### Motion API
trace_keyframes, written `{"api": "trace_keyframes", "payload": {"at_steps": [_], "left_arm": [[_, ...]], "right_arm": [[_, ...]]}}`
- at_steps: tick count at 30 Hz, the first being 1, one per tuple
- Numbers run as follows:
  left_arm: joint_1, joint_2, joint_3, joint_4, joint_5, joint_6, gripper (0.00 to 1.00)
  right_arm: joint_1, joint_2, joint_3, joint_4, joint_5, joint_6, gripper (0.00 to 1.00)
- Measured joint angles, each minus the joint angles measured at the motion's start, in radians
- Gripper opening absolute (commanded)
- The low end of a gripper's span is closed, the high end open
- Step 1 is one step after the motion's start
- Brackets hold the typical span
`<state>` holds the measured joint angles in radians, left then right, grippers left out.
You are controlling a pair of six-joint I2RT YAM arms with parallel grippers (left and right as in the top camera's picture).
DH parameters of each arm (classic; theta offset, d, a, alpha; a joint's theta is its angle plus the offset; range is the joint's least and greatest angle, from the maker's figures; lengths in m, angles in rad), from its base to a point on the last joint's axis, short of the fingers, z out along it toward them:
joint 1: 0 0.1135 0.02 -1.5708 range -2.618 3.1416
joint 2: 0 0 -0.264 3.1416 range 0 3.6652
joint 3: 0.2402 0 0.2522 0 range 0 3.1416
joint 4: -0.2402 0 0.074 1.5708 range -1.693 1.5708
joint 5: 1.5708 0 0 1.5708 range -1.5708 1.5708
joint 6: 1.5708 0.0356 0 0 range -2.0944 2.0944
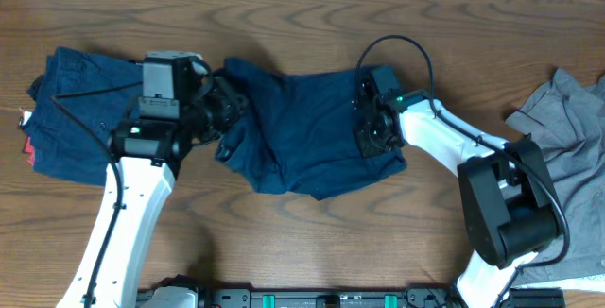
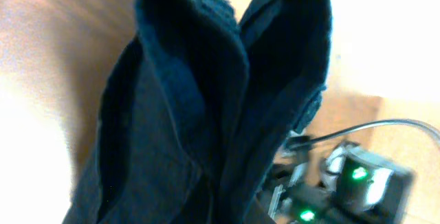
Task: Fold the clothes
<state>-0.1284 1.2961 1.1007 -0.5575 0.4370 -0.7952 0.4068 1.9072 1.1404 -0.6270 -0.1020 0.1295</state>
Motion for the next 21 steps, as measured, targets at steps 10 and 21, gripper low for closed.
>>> {"api": "trace_keyframes", "payload": {"at_steps": [10, 21], "left_arm": [[-0.19, 0.082, 0.005, 0.224, -0.01, -0.175, 0.06], [-0.312, 0.253, 0.005, 0.391, -0.023, -0.294, 0.06]], "right_arm": [[0.107, -0.026, -0.039, 0.027, 0.044, 0.055, 0.04], [0.133, -0.026, -0.039, 0.022, 0.055, 0.071, 0.04]]}}
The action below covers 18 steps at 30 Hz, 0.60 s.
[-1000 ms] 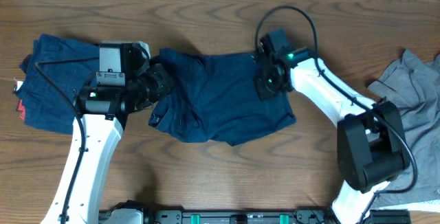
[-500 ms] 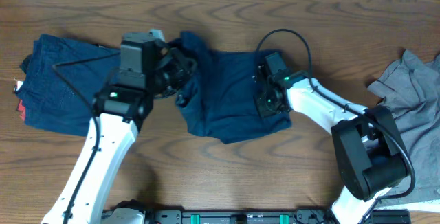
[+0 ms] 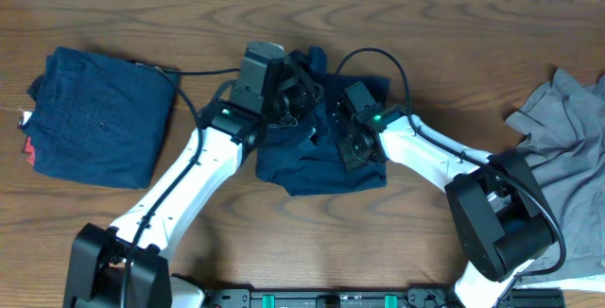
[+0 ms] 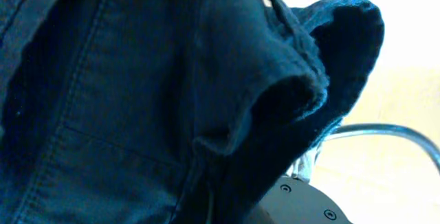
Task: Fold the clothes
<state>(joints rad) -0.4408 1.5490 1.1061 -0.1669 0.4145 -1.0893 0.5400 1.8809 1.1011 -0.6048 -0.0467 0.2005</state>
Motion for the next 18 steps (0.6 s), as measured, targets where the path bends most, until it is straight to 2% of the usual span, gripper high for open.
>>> {"api": "trace_keyframes", "payload": {"at_steps": [7, 13, 18], "left_arm": [[-0.038, 0.0, 0.0, 0.007, -0.003, -0.018, 0.06], [-0.064, 0.0, 0.0, 0.008, -0.002, -0.022, 0.06], [-0.066, 0.0, 0.0, 0.01, 0.013, -0.018, 0.31]], "right_arm": [[-0.006, -0.001, 0.006, -0.026, -0.008, 0.014, 0.01], [-0.07, -0.007, 0.037, -0.182, 0.001, 0.05, 0.04], [-0.206, -0.099, 0.159, -0.28, 0.066, 0.069, 0.15]]}}
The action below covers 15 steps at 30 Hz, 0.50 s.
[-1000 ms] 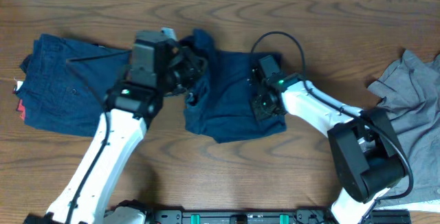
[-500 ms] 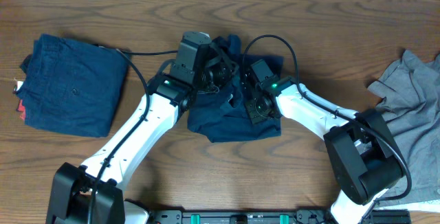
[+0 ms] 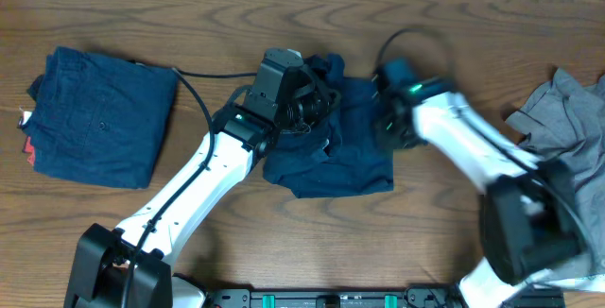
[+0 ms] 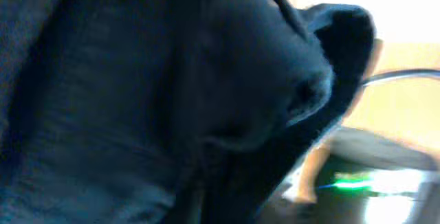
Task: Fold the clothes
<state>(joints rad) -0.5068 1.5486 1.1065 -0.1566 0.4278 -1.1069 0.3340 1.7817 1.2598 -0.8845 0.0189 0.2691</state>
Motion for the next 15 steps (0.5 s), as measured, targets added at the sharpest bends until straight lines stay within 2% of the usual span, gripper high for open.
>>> {"api": "trace_keyframes", "payload": {"at_steps": [3, 8, 15], "left_arm": [[0.0, 0.0, 0.001, -0.018, 0.015, 0.066, 0.43], [0.0, 0.0, 0.002, -0.085, 0.022, 0.183, 0.44], [0.07, 0.0, 0.002, -0.086, 0.028, 0.314, 0.44]], "right_arm": [[-0.061, -0.087, 0.072, 0.006, -0.011, -0.003, 0.17], [-0.086, -0.193, 0.112, 0.026, -0.107, -0.042, 0.18], [-0.034, -0.167, 0.111, 0.035, -0.234, -0.094, 0.2]]}}
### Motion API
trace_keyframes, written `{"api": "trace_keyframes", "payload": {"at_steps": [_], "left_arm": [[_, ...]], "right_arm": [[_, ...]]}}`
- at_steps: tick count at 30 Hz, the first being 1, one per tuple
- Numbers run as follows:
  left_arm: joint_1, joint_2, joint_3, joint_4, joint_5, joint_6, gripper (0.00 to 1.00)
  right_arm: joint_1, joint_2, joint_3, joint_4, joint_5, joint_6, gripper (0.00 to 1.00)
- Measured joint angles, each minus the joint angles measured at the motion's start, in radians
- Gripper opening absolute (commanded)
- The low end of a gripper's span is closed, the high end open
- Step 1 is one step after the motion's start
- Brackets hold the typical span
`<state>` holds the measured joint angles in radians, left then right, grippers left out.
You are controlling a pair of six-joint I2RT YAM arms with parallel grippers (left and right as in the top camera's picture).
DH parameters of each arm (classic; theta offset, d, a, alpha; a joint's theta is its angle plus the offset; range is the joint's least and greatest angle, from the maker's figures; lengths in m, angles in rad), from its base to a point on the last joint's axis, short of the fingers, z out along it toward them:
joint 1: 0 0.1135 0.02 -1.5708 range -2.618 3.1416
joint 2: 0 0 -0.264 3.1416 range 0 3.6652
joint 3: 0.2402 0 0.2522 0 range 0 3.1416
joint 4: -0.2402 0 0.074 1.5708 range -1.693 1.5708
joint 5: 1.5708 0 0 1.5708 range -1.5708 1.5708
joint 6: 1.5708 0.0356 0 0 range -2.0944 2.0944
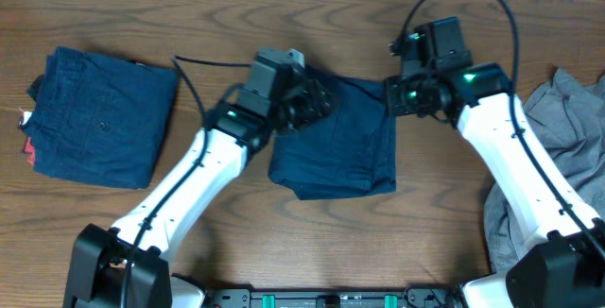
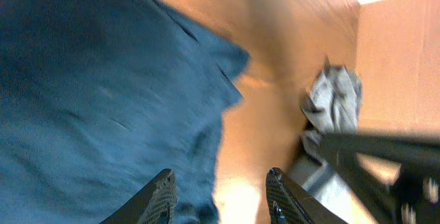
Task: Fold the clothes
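Note:
A dark blue garment [image 1: 333,144] lies folded in a rough rectangle at the table's middle; in the left wrist view the same blue cloth [image 2: 96,80] fills the left side. My left gripper [image 1: 319,100] hovers over the garment's upper left edge, open [image 2: 218,195], with nothing between its fingers. My right gripper [image 1: 391,96] sits at the garment's upper right corner. The overhead view does not show whether its fingers are open or touch the cloth.
A folded navy garment [image 1: 99,114] lies at the left, with something red [image 1: 28,149] poking out under its left edge. A crumpled grey garment [image 1: 567,128] lies at the right edge and shows in the wrist view [image 2: 333,107]. The wooden table [image 1: 236,232] shows bare in front.
My left gripper was wrapped in blue cloth; now it is open and the cloth lies flat below it. The right gripper has shifted up to the garment's top right corner. The garment looks flatter.
At first the blue garment lay spread wide, each gripper holding one end. Then my left gripper had carried its end over to the right onto the rest, bunching it. Now the garment lies as a narrower folded rectangle and the left gripper is open.

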<state>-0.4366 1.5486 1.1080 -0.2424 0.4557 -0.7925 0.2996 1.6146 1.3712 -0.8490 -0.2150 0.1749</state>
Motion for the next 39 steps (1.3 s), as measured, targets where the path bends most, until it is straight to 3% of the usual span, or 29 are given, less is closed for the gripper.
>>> {"api": "trace_keyframes", "payload": {"at_steps": [7, 17, 22, 27, 32, 39], "left_arm": [[0.156, 0.0, 0.0, 0.002, -0.122, 0.063, 0.46], [0.148, 0.118, 0.001, 0.002, -0.183, 0.143, 0.48], [0.145, 0.18, 0.001, 0.021, -0.19, 0.149, 0.48], [0.145, 0.194, 0.003, 0.214, -0.196, 0.22, 0.53], [0.134, 0.198, 0.008, 0.392, -0.2, 0.314, 0.65], [0.125, 0.312, 0.013, 0.471, -0.201, 0.372, 0.67]], "right_arm": [[0.111, 0.066, -0.013, 0.001, -0.085, -0.016, 0.23], [0.247, 0.301, -0.039, -0.084, -0.103, -0.018, 0.21], [0.255, 0.387, -0.04, -0.14, -0.007, 0.045, 0.17], [0.254, 0.42, -0.029, -0.183, 0.092, 0.159, 0.12], [0.254, 0.428, -0.026, -0.25, 0.254, 0.316, 0.1], [0.255, 0.439, -0.026, -0.27, 0.357, 0.406, 0.09]]}}
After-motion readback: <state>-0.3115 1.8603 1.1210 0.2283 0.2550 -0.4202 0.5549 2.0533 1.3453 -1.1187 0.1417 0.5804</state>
